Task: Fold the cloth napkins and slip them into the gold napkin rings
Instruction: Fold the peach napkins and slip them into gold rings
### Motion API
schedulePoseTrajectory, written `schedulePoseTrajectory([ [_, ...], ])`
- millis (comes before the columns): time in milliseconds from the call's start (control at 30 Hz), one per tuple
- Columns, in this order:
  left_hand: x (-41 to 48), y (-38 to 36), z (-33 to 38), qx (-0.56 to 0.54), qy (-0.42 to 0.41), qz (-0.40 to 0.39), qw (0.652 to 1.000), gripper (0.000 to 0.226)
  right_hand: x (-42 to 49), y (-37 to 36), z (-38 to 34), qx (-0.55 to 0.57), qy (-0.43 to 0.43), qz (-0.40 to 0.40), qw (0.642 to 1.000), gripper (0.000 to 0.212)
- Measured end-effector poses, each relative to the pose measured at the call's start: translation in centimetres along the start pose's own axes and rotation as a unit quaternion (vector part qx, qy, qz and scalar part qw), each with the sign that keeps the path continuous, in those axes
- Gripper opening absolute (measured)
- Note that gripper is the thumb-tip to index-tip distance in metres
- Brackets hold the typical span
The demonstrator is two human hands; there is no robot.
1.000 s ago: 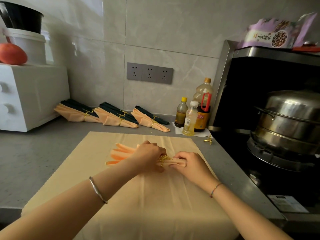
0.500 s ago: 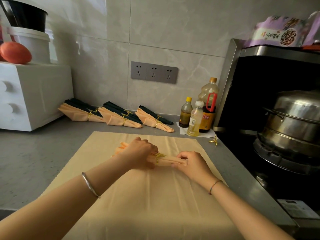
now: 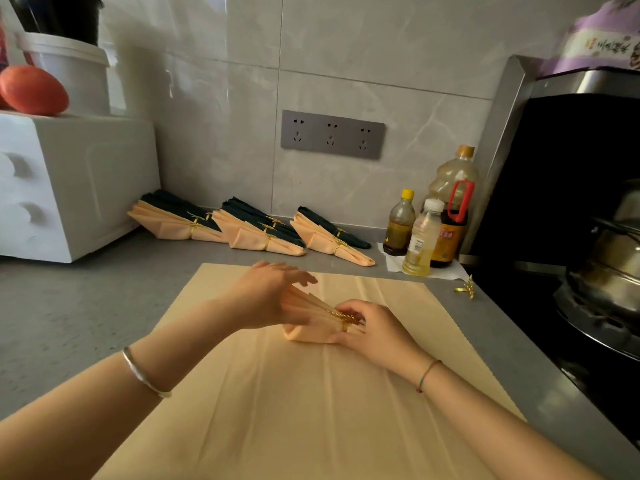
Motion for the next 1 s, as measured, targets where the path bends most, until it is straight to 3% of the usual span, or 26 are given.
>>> schedulePoseTrajectory([
  [67,0.4,-0.3,-1.4,-0.09,0.036,0.045,0.994,0.074,1.4,0.7,0.4,0.017,-0.004,0.015,1.0,0.044],
  [133,1.4,-1.4,-3.3,-0.212,0.103,0.1,0.967,0.068,3.3,1.8,1.1,0.041,-0.006,0.045,0.998,0.043],
  [200,3.0,-3.2,-5.0,-0.252,0.171,0.1,0.947,0.06,5.6,2.8,2.1,0.076,-0.006,0.071,0.995,0.041],
  [367,6.9,-7.8,-8.0,-0.092,0.193,-0.036,0.976,0.056,12.7,4.0,5.2,0.103,0.001,0.135,0.985,0.038],
  [533,10.6,-10.7,-12.3,-0.035,0.241,-0.066,0.968,0.059,18.9,3.2,8.2,0.054,-0.014,0.14,0.989,0.039],
  [700,11.8,-12.9,-14.1,0.108,0.183,-0.096,0.972,0.059,22.0,2.4,9.8,0.02,-0.017,0.164,0.986,0.037],
  [767,12.2,-13.3,-14.3,0.103,0.178,-0.091,0.974,0.06,23.6,2.3,9.9,0.03,-0.011,0.153,0.988,0.037],
  [867,12.9,-13.6,-14.8,0.069,0.185,-0.077,0.977,0.088,25.6,2.1,10.4,0.053,-0.005,0.141,0.989,0.037],
  [1000,12.7,-13.4,-14.8,0.019,0.224,-0.069,0.972,0.062,25.9,1.7,11.3,0.016,-0.007,0.157,0.987,0.044],
])
Point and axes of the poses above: each hand's wrist, its own x-axis towards the middle knuckle, its own y-axis out of the back of the hand, z = x × y, the point moved 2 cm from there along x, towards the middle knuckle, and after that the axes turned 15 degrees about x, right-handed, at the moved point
